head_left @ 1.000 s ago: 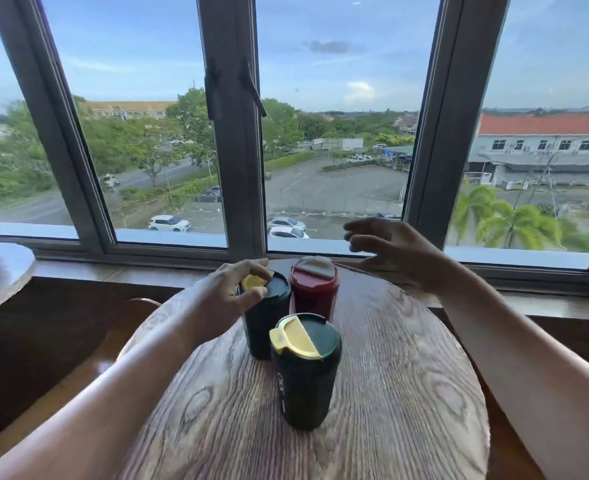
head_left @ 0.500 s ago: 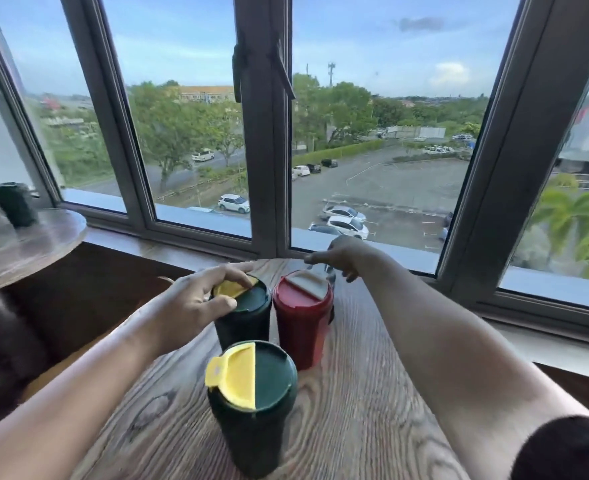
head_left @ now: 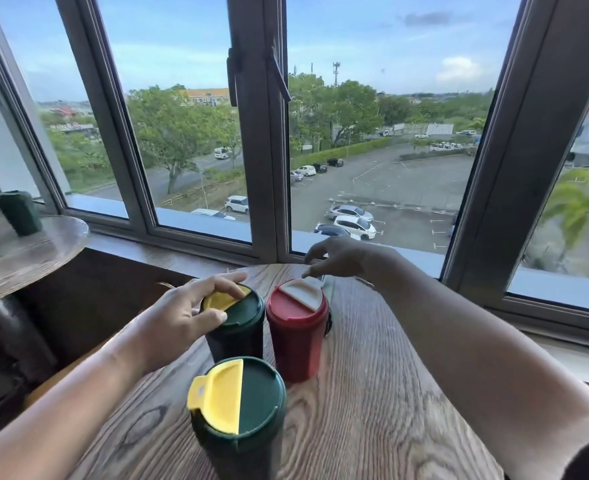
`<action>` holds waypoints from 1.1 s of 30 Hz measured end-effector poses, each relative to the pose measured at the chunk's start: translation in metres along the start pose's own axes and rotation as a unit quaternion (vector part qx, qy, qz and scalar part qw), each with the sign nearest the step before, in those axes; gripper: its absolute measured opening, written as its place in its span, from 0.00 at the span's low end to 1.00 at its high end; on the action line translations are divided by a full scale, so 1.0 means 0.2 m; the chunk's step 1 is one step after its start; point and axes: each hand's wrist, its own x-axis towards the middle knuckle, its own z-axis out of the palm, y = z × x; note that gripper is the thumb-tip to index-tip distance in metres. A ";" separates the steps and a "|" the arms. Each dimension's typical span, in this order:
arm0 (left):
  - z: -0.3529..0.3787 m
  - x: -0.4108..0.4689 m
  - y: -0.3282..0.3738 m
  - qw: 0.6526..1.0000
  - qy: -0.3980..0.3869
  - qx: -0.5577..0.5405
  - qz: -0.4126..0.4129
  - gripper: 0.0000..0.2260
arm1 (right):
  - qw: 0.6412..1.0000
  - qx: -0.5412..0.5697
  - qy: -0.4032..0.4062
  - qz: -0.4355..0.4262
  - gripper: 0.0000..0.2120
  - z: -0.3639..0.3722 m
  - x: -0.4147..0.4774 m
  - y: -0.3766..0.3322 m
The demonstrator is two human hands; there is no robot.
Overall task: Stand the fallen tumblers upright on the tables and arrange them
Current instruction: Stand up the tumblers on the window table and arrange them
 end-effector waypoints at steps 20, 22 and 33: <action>0.02 -0.01 0.02 1.000 0.016 0.016 0.000 0.17 | 0.982 -0.117 0.036 0.146 0.37 0.05 -0.06 0.21; 0.02 -0.01 0.01 1.000 0.019 0.015 0.005 0.19 | 0.981 -0.117 0.038 0.148 0.34 0.05 -0.07 0.22; 0.02 -0.01 0.02 1.000 0.021 0.016 -0.003 0.18 | 0.992 -0.017 -0.125 0.011 0.53 0.04 -0.13 0.13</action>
